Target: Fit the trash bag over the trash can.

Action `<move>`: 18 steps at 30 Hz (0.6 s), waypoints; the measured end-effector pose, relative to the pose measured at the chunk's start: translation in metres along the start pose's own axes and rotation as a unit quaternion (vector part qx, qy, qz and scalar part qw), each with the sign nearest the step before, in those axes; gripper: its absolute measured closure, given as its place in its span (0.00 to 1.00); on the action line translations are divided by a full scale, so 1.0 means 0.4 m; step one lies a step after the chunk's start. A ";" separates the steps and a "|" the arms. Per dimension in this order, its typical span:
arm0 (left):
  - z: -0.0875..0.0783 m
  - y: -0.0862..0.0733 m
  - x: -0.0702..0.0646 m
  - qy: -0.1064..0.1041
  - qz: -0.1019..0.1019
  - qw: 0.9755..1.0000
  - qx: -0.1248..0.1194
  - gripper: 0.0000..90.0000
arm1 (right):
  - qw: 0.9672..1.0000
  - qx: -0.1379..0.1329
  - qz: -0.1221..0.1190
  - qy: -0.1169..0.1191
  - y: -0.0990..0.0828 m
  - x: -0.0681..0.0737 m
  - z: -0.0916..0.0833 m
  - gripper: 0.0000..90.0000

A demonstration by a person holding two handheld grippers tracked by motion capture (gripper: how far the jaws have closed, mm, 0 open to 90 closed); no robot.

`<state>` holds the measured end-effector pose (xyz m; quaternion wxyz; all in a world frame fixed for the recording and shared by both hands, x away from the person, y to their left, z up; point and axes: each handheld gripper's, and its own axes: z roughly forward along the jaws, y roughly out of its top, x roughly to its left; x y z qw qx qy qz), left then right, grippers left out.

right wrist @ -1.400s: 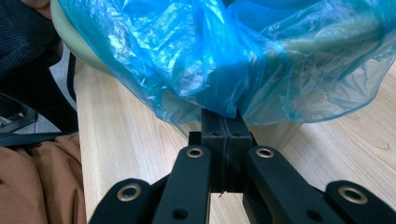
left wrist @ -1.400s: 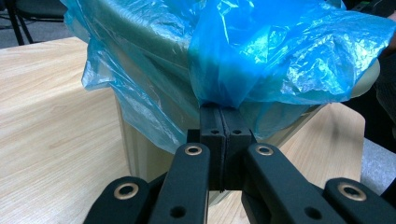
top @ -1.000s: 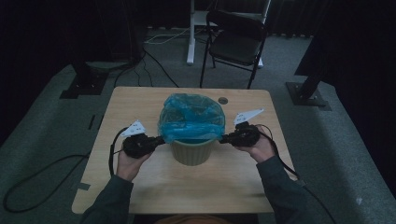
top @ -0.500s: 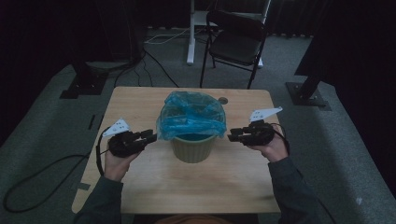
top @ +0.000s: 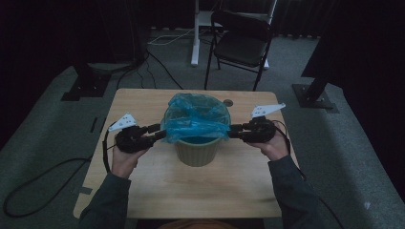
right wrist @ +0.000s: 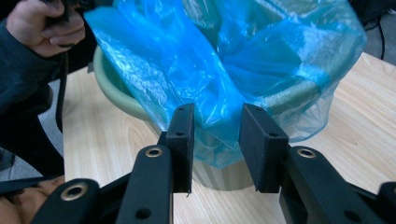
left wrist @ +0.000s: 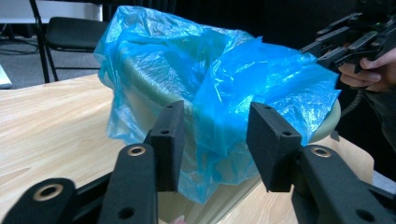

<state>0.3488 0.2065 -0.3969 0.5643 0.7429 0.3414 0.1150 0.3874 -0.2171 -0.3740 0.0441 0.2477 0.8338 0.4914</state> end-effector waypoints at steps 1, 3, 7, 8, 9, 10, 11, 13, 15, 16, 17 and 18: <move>0.003 0.000 -0.001 0.000 0.000 1.000 0.002 0.64 | 1.000 0.010 0.000 0.000 -0.001 -0.001 0.013 0.75; 0.011 0.000 -0.006 -0.001 0.001 1.000 0.006 0.69 | 1.000 0.010 0.000 0.000 -0.003 -0.001 0.015 0.78; 0.019 0.000 -0.018 -0.003 0.010 1.000 0.011 0.81 | 1.000 0.012 0.001 0.001 -0.003 0.000 0.015 0.90; 0.019 -0.001 -0.020 -0.002 0.012 1.000 0.011 0.85 | 1.000 0.013 -0.001 0.003 -0.004 0.002 0.016 0.94; 0.018 -0.003 -0.023 -0.003 0.015 1.000 0.012 0.88 | 1.000 0.014 -0.002 0.004 -0.005 0.004 0.016 0.96; 0.017 -0.005 -0.025 -0.004 0.015 1.000 0.011 0.92 | 1.000 0.014 -0.004 0.005 -0.008 0.007 0.017 0.98; 0.017 -0.005 -0.025 -0.004 0.015 1.000 0.011 0.94 | 1.000 0.014 -0.004 0.005 -0.008 0.007 0.017 0.98; 0.012 -0.016 -0.034 -0.007 0.019 1.000 0.012 0.97 | 1.000 0.015 -0.008 0.009 -0.015 0.013 0.019 0.99; 0.010 -0.019 -0.035 -0.009 0.019 1.000 0.011 0.98 | 1.000 0.016 -0.009 0.012 -0.018 0.015 0.019 0.99; 0.006 -0.026 -0.040 -0.010 0.022 1.000 0.011 0.99 | 1.000 0.020 -0.011 0.016 -0.022 0.019 0.019 0.99; 0.006 -0.026 -0.040 -0.010 0.022 1.000 0.011 0.99 | 1.000 0.020 -0.011 0.016 -0.022 0.019 0.019 0.99; 0.006 -0.026 -0.040 -0.010 0.022 1.000 0.011 0.99 | 0.999 0.023 -0.013 0.020 -0.024 0.021 0.021 0.99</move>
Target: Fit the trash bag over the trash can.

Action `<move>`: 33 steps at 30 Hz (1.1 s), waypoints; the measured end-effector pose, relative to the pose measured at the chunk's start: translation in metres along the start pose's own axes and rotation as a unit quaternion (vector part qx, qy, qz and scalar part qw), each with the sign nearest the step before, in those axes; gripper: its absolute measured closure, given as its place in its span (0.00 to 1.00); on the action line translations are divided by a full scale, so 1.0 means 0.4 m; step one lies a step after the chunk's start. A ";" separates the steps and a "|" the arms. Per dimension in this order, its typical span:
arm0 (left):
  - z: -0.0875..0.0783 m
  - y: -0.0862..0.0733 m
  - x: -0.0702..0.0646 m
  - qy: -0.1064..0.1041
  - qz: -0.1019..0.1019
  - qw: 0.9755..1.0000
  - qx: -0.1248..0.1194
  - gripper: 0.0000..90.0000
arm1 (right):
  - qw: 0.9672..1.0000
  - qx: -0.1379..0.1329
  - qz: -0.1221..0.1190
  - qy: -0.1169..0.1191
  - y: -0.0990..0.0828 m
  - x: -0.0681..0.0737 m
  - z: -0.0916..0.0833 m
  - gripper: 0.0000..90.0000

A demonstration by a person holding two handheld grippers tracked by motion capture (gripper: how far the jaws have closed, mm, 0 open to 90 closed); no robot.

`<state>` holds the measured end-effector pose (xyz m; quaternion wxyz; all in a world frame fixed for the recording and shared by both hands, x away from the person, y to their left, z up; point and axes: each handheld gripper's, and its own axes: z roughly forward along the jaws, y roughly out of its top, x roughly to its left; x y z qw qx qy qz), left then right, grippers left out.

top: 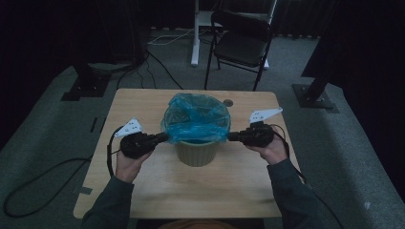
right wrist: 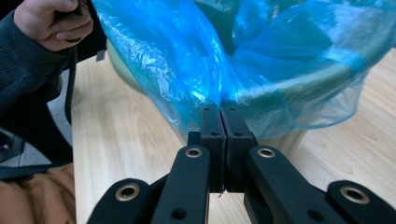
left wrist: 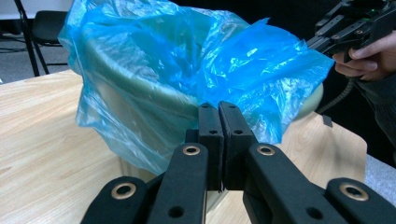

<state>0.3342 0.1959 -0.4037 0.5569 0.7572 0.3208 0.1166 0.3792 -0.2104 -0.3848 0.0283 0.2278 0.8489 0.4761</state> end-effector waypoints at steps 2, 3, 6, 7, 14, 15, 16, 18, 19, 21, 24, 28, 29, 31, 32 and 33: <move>-0.002 -0.012 -0.005 -0.002 0.003 1.000 0.003 0.99 | 1.000 0.007 -0.004 0.007 -0.002 0.005 0.005 1.00; -0.001 -0.016 -0.004 -0.003 0.003 1.000 0.005 0.99 | 1.000 0.013 -0.007 0.013 -0.004 0.009 0.012 1.00; 0.004 -0.028 -0.005 -0.005 0.002 1.000 0.012 0.99 | 1.000 0.018 -0.011 0.017 -0.005 0.012 0.018 1.00; 0.006 -0.031 -0.005 -0.007 0.003 1.000 0.014 0.99 | 1.000 0.021 -0.010 0.021 -0.006 0.014 0.022 1.00; 0.017 -0.048 -0.008 -0.010 0.006 1.000 0.025 0.99 | 0.999 0.032 -0.014 0.032 -0.011 0.018 0.036 1.00; 0.019 -0.050 -0.010 -0.010 0.006 1.000 0.025 0.99 | 0.999 0.032 -0.013 0.033 -0.012 0.018 0.036 1.00; 0.020 -0.052 -0.010 -0.012 0.008 1.000 0.026 0.99 | 0.999 0.033 -0.014 0.034 -0.013 0.018 0.037 1.00; 0.024 -0.055 -0.012 -0.013 0.009 0.999 0.029 0.99 | 0.999 0.035 -0.015 0.035 -0.015 0.020 0.038 1.00; 0.027 -0.057 -0.014 -0.014 0.010 0.999 0.033 0.99 | 0.999 0.037 -0.015 0.036 -0.016 0.021 0.039 1.00; 0.029 -0.057 -0.015 -0.013 0.011 0.999 0.034 0.99 | 0.998 0.039 -0.016 0.039 -0.016 0.024 0.041 1.00; 0.037 -0.060 -0.016 -0.015 0.014 0.999 0.042 0.99 | 0.998 0.052 -0.022 0.042 -0.016 0.030 0.051 1.00; 0.037 -0.066 -0.006 -0.021 0.002 0.999 0.041 0.99 | 0.997 0.057 -0.021 0.046 -0.019 0.026 0.057 1.00; 0.035 -0.067 -0.003 -0.020 0.000 0.999 0.040 0.99 | 0.997 0.058 -0.020 0.047 -0.020 0.025 0.058 1.00; 0.035 -0.067 -0.003 -0.020 0.000 0.999 0.040 0.99 | 0.997 0.059 -0.019 0.047 -0.022 0.024 0.058 1.00; 0.031 -0.072 0.001 -0.018 -0.001 0.999 0.042 0.99 | 0.997 0.060 -0.020 0.049 -0.024 0.023 0.057 1.00; 0.031 -0.072 0.001 -0.018 -0.001 0.999 0.042 0.99 | 0.997 0.060 -0.020 0.049 -0.024 0.023 0.057 1.00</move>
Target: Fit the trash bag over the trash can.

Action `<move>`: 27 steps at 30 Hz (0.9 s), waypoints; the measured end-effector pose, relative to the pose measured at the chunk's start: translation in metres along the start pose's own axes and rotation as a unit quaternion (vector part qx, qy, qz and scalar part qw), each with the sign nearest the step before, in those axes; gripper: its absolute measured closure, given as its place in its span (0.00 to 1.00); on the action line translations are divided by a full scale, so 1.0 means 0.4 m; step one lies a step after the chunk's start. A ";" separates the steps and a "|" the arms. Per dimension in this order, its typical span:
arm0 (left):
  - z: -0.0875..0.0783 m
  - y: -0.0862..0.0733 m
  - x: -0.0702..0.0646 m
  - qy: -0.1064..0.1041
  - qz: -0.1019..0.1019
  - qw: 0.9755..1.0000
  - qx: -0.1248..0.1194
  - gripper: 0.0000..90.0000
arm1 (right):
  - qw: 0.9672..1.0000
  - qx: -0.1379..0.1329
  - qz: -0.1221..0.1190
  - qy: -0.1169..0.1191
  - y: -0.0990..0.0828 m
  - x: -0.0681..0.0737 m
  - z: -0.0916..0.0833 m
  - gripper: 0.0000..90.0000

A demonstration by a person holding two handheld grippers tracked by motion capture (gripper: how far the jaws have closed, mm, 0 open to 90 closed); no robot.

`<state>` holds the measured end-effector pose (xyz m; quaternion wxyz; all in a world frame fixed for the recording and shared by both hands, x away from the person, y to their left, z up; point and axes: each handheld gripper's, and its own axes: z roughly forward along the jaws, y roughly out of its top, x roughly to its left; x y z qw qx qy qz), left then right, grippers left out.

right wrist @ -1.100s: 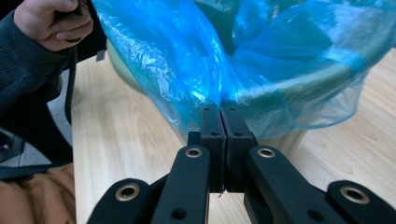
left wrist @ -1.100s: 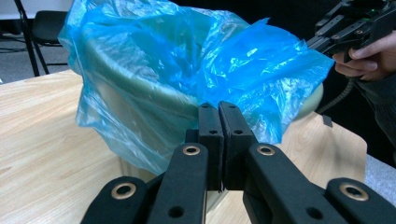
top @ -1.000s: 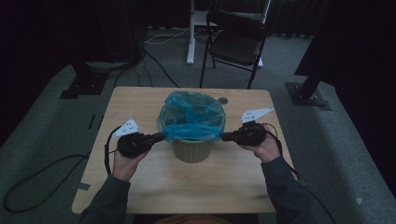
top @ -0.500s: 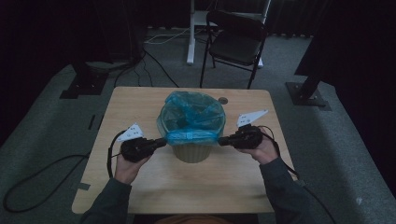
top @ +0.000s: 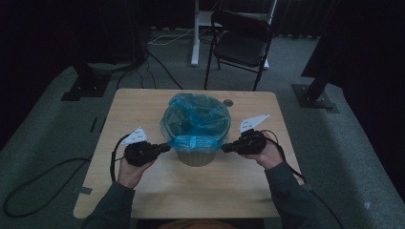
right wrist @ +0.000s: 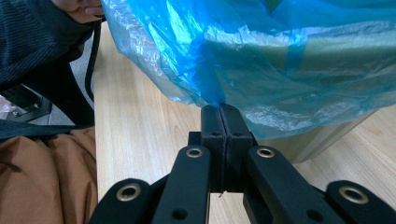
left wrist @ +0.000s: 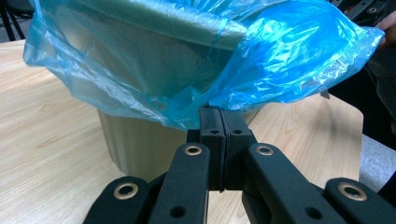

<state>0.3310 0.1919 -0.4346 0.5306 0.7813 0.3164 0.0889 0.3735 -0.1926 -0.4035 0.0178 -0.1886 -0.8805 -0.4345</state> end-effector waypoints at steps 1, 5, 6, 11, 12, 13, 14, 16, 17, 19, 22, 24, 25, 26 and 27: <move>0.001 -0.002 -0.001 0.000 0.002 1.000 0.004 0.99 | 1.000 0.001 0.001 0.001 -0.001 0.000 0.000 1.00; 0.002 -0.005 -0.001 0.000 0.002 1.000 0.004 0.99 | 1.000 0.004 0.001 0.003 -0.003 0.000 0.004 1.00; 0.002 -0.005 -0.002 0.000 0.004 1.000 0.006 0.99 | 1.000 0.005 0.000 0.003 -0.004 0.001 0.005 1.00; 0.008 -0.011 -0.003 0.001 0.004 1.000 0.013 0.99 | 1.000 0.012 0.001 0.003 -0.008 0.003 0.011 1.00; 0.009 -0.011 -0.003 0.002 0.004 1.000 0.014 0.99 | 1.000 0.013 0.000 0.002 -0.009 0.003 0.012 1.00; 0.009 -0.012 -0.001 0.003 0.004 1.000 0.015 0.99 | 1.000 0.014 0.000 0.000 -0.009 0.003 0.012 1.00; 0.008 -0.012 0.002 0.004 0.003 1.000 0.014 0.99 | 1.000 0.014 0.001 0.000 -0.010 0.002 0.013 1.00; 0.007 -0.013 0.005 0.004 0.000 1.000 0.013 0.99 | 1.000 0.015 0.002 0.000 -0.011 0.002 0.013 1.00; 0.005 -0.016 0.010 0.008 -0.002 1.000 0.015 0.99 | 1.000 0.015 0.002 -0.001 -0.013 0.001 0.013 1.00; 0.005 -0.018 0.012 0.009 -0.003 1.000 0.017 0.99 | 1.000 0.016 0.003 -0.002 -0.016 -0.001 0.014 1.00; 0.009 -0.025 0.016 0.010 -0.006 1.000 0.021 0.99 | 1.000 0.019 0.007 -0.003 -0.024 -0.005 0.016 1.00; 0.014 -0.029 0.020 0.012 -0.008 1.000 0.027 0.99 | 1.000 0.023 0.011 -0.005 -0.029 -0.009 0.017 1.00; 0.015 -0.031 0.021 0.013 -0.010 0.999 0.028 0.99 | 1.000 0.024 0.012 -0.006 -0.030 -0.009 0.018 1.00; 0.015 -0.031 0.021 0.013 -0.010 0.999 0.028 0.99 | 1.000 0.026 0.012 -0.007 -0.032 -0.010 0.019 1.00; 0.017 -0.032 0.022 0.014 -0.011 0.999 0.030 0.99 | 1.000 0.026 0.012 -0.007 -0.032 -0.010 0.019 1.00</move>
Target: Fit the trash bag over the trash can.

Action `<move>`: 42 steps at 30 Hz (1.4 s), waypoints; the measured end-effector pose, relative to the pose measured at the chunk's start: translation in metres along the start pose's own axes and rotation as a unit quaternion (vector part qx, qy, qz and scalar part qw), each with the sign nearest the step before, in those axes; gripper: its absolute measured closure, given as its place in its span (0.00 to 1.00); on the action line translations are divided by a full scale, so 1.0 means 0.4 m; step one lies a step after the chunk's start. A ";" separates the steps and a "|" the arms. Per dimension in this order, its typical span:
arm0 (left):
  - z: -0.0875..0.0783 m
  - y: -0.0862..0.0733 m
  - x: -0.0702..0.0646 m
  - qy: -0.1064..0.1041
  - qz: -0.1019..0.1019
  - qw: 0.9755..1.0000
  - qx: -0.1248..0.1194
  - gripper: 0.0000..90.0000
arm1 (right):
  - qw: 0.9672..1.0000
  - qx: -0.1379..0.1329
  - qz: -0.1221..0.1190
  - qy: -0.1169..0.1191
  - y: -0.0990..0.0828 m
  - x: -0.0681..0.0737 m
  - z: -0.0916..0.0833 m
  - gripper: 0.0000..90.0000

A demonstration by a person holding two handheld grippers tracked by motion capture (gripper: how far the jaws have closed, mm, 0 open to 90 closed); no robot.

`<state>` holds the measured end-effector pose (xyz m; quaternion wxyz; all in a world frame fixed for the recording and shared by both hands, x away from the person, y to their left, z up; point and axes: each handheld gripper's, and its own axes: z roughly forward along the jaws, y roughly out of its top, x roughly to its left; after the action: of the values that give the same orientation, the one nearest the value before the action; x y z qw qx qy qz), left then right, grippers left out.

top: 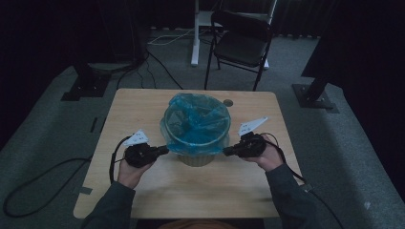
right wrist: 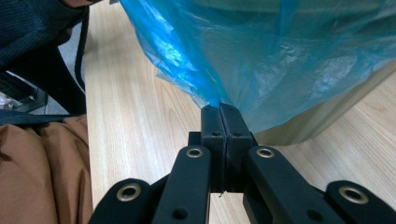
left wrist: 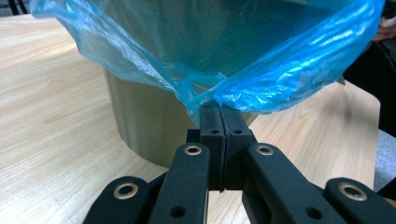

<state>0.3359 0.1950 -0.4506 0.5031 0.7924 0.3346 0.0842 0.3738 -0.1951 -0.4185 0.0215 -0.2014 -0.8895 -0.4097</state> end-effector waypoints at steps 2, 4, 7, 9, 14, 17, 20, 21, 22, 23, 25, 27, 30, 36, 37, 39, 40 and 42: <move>0.006 -0.008 0.008 0.002 -0.006 1.000 0.005 0.99 | 1.000 0.003 0.000 -0.002 -0.004 -0.001 0.002 1.00; 0.008 -0.014 0.016 0.002 -0.013 1.000 0.007 0.99 | 1.000 0.003 0.001 -0.003 -0.007 -0.002 0.001 1.00; 0.010 -0.018 0.021 0.004 -0.018 1.000 0.010 0.99 | 1.000 0.003 0.002 -0.003 -0.010 -0.002 0.000 1.00; 0.013 -0.024 0.028 0.006 -0.022 1.000 0.017 0.99 | 1.000 0.005 0.004 -0.004 -0.015 -0.004 0.001 1.00; 0.027 -0.029 0.029 0.008 -0.021 0.999 0.029 0.99 | 1.000 0.014 0.005 -0.006 -0.022 -0.006 0.007 1.00; 0.029 -0.032 0.034 0.007 -0.026 0.999 0.032 0.99 | 1.000 0.016 0.009 -0.009 -0.029 -0.012 0.009 1.00; 0.026 -0.034 0.040 0.006 -0.033 0.999 0.030 0.98 | 1.000 0.020 0.011 -0.008 -0.033 -0.013 0.010 1.00; 0.024 -0.035 0.042 0.007 -0.034 0.999 0.031 0.98 | 1.000 0.021 0.010 -0.007 -0.034 -0.013 0.011 1.00; 0.023 -0.036 0.042 0.008 -0.035 0.999 0.032 0.98 | 1.000 0.022 0.009 -0.007 -0.035 -0.012 0.011 1.00; 0.023 -0.036 0.042 0.008 -0.035 0.999 0.032 0.97 | 1.000 0.022 0.009 -0.007 -0.035 -0.012 0.011 1.00; 0.019 -0.038 0.044 0.012 -0.037 0.999 0.034 0.96 | 1.000 0.025 0.010 -0.006 -0.039 -0.012 0.009 1.00; 0.013 -0.038 0.046 0.018 -0.039 0.999 0.033 0.94 | 1.000 0.024 0.010 -0.010 -0.041 -0.012 0.005 0.99; -0.007 -0.034 0.051 0.024 -0.041 0.999 0.020 0.90 | 1.000 0.017 0.009 -0.011 -0.042 -0.010 -0.011 0.89; -0.050 -0.019 0.061 0.037 -0.045 0.998 -0.005 0.85 | 1.000 -0.001 0.006 -0.019 -0.041 -0.009 -0.057 0.82; -0.055 -0.018 0.063 0.039 -0.047 0.998 -0.010 0.84 | 1.000 -0.005 0.006 -0.023 -0.040 -0.009 -0.065 0.82; -0.067 -0.012 0.066 0.043 -0.047 0.998 -0.016 0.84 | 1.000 -0.011 0.007 -0.028 -0.038 -0.010 -0.074 0.82; -0.071 -0.008 0.068 0.044 -0.048 0.998 -0.021 0.82 | 0.999 -0.021 0.009 -0.039 -0.031 -0.014 -0.090 0.82; -0.080 0.008 0.072 0.045 -0.050 0.997 -0.031 0.81 | 0.998 -0.029 0.013 -0.048 -0.021 -0.019 -0.101 0.82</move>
<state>0.3444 0.2356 -0.4384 0.5151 0.7544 0.3930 0.1049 0.3726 -0.2322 -0.3992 -0.0216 -0.2330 -0.8746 -0.4246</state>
